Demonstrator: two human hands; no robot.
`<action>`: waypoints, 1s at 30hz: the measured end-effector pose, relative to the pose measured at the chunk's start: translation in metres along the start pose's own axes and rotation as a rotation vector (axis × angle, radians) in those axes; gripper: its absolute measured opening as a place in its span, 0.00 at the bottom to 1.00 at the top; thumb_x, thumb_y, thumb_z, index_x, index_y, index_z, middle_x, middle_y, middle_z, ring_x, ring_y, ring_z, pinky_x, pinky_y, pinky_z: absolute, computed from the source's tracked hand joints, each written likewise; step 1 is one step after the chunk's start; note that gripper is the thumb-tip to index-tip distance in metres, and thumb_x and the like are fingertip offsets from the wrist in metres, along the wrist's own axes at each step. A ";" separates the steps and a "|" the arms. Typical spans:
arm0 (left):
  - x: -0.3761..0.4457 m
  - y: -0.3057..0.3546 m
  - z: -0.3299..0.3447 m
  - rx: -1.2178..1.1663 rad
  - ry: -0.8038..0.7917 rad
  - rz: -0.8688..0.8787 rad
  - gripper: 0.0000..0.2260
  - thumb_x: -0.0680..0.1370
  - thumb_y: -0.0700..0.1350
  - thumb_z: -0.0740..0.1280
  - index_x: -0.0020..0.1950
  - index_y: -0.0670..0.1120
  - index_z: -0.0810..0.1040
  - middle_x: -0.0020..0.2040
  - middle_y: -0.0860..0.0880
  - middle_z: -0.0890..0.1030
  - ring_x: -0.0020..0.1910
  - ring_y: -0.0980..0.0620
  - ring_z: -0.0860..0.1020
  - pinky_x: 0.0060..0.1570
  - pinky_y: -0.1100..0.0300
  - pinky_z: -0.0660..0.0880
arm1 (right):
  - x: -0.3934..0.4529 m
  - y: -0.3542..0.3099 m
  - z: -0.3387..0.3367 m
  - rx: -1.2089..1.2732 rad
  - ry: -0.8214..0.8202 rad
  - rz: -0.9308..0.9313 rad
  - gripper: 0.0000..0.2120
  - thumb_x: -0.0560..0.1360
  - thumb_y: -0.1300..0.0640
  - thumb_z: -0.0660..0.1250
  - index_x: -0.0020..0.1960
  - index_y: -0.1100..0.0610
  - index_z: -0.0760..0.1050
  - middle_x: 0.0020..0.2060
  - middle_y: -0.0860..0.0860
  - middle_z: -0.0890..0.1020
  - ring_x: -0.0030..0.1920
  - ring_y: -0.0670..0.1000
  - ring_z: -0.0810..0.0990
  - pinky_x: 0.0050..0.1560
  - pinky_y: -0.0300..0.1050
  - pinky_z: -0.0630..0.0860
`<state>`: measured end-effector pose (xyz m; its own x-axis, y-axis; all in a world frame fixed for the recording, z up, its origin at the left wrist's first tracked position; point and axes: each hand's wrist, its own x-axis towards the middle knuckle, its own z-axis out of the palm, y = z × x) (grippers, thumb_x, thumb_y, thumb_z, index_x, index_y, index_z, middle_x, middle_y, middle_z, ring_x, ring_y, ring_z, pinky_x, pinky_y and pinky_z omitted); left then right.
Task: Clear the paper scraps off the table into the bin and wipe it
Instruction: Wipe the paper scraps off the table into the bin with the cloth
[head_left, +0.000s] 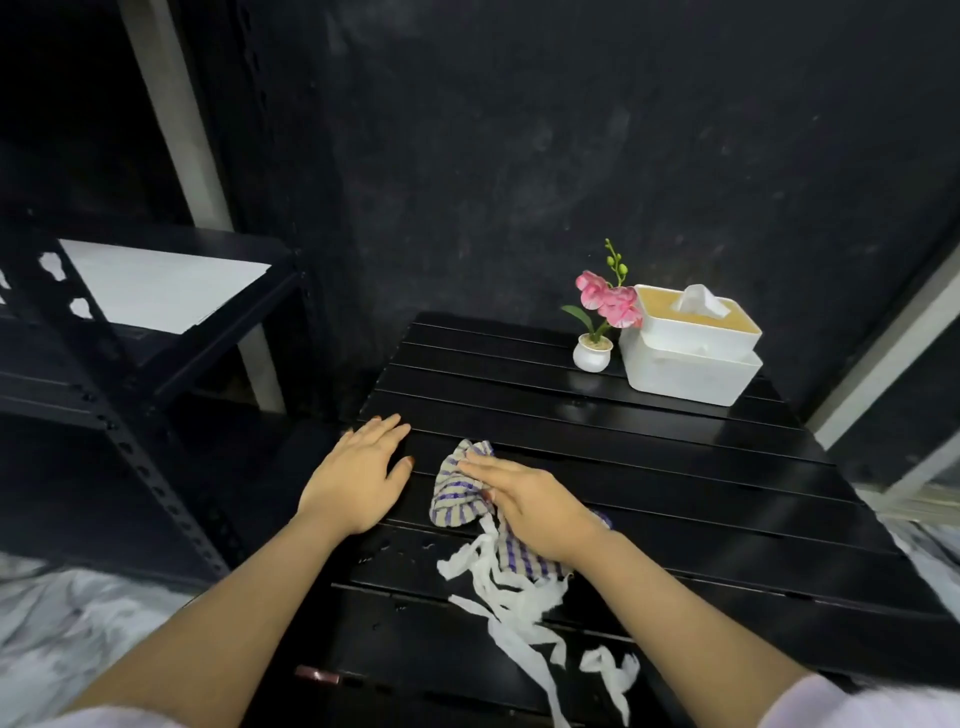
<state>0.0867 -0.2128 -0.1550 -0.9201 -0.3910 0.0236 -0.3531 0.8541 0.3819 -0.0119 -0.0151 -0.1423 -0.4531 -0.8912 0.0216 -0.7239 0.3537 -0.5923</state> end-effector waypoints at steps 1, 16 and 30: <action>-0.001 0.001 -0.001 -0.005 -0.010 -0.001 0.23 0.80 0.51 0.54 0.75 0.49 0.57 0.77 0.52 0.56 0.77 0.53 0.51 0.75 0.56 0.47 | -0.003 -0.001 -0.004 0.042 0.034 0.024 0.20 0.79 0.64 0.54 0.69 0.51 0.66 0.71 0.47 0.67 0.71 0.41 0.61 0.65 0.20 0.50; -0.109 0.008 -0.023 -0.070 0.002 0.015 0.23 0.80 0.49 0.57 0.75 0.49 0.59 0.76 0.52 0.58 0.76 0.53 0.54 0.76 0.55 0.50 | -0.186 0.030 -0.070 0.040 0.584 0.610 0.17 0.78 0.66 0.55 0.66 0.61 0.70 0.67 0.57 0.73 0.67 0.56 0.70 0.68 0.41 0.61; -0.132 0.008 -0.007 -0.005 0.036 -0.006 0.23 0.80 0.51 0.54 0.75 0.49 0.57 0.77 0.53 0.57 0.76 0.54 0.52 0.75 0.55 0.48 | -0.182 0.013 -0.024 -0.227 0.401 0.597 0.27 0.74 0.69 0.55 0.72 0.57 0.58 0.74 0.58 0.58 0.75 0.54 0.54 0.73 0.43 0.50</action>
<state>0.2063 -0.1564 -0.1489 -0.9110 -0.4087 0.0547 -0.3580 0.8498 0.3869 0.0491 0.1580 -0.1347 -0.9252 -0.3737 0.0661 -0.3660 0.8328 -0.4154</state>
